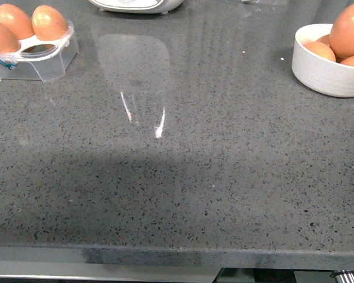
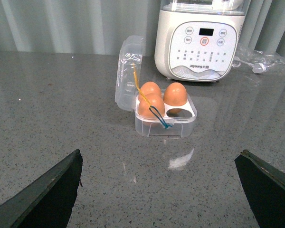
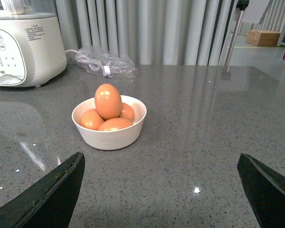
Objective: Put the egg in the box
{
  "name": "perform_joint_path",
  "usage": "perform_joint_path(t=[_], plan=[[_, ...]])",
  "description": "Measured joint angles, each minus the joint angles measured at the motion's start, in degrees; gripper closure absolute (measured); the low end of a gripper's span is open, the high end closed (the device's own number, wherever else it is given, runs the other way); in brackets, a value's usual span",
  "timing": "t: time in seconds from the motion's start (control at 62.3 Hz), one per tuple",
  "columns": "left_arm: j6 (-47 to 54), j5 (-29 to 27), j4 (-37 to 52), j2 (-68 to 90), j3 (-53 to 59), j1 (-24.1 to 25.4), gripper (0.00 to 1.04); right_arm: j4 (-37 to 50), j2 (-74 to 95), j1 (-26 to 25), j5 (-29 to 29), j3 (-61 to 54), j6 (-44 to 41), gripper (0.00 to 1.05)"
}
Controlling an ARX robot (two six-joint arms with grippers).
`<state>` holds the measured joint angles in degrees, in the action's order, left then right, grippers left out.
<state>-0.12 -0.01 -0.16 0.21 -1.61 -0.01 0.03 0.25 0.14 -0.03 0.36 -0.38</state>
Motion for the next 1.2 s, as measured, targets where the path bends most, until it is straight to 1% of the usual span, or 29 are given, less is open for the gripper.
perform_joint_path(t=[1.06, 1.076, 1.124, 1.156, 1.204], plan=[[0.0, 0.0, 0.0, 0.0, 0.0, 0.0, 0.07, 0.0, 0.0, 0.0, 0.0, 0.0, 0.0, 0.07], [0.0, 0.0, 0.0, 0.0, 0.0, 0.0, 0.07, -0.1, 0.0, 0.0, -0.2, 0.0, 0.0, 0.07], [0.0, 0.0, 0.0, 0.0, 0.0, 0.0, 0.07, -2.6, 0.9, -1.0, -4.1, 0.8, 0.0, 0.07], [0.0, 0.0, 0.0, 0.0, 0.0, 0.0, 0.07, -4.6, 3.1, -1.3, -8.2, 1.8, 0.2, 0.07], [0.0, 0.0, 0.0, 0.0, 0.0, 0.0, 0.07, -4.4, 4.6, -1.1, -9.1, 2.3, 0.4, 0.07]])
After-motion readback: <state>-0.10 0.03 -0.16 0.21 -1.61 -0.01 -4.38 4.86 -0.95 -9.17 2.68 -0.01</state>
